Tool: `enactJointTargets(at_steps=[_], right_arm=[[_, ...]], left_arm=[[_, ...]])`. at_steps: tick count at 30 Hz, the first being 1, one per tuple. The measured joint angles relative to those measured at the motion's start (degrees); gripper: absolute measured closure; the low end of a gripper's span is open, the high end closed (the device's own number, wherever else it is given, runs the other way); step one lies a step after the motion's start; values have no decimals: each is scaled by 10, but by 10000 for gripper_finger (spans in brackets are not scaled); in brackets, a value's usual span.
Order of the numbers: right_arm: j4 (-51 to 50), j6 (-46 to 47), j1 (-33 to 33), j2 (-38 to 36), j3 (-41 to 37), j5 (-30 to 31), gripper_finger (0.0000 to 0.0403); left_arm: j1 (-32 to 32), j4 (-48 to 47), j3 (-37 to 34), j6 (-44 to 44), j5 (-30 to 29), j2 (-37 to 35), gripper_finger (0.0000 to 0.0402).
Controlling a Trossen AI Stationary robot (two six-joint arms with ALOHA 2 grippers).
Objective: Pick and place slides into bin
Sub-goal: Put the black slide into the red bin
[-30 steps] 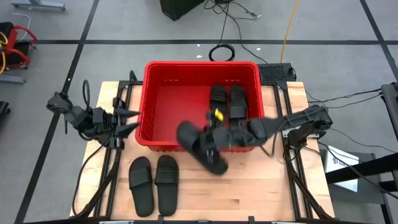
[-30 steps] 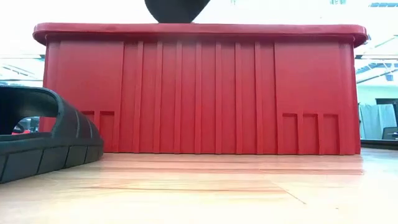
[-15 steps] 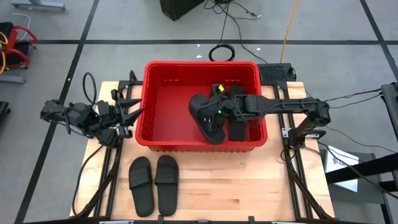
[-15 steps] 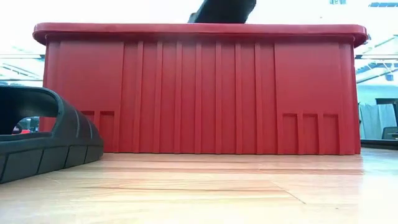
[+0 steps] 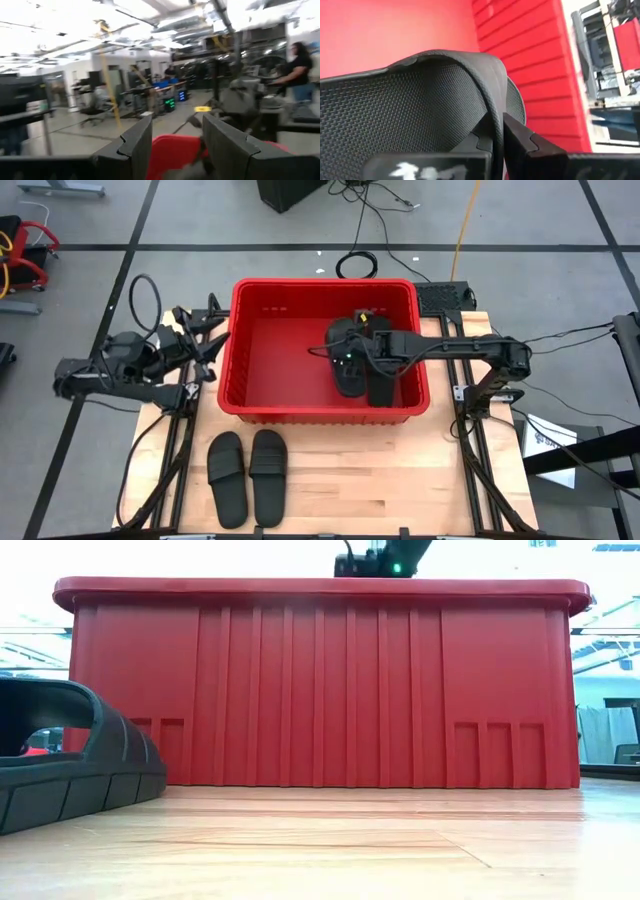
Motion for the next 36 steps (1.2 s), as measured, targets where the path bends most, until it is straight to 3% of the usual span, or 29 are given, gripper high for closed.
enactJointTargets(at_steps=[10,19,26,36], right_arm=[[12,44,-7,0,-90,43,392],[56,92,-6,0,-133,40,392],[172,68,-16,0,-201,17,392],[179,63,-27,-1,-222,25,392]], left_arm=[[140,-16,0,-43,101,1,222],[245,-8,0,-96,212,53,222],[294,26,0,-122,302,94,222],[325,25,0,-128,330,98,222]])
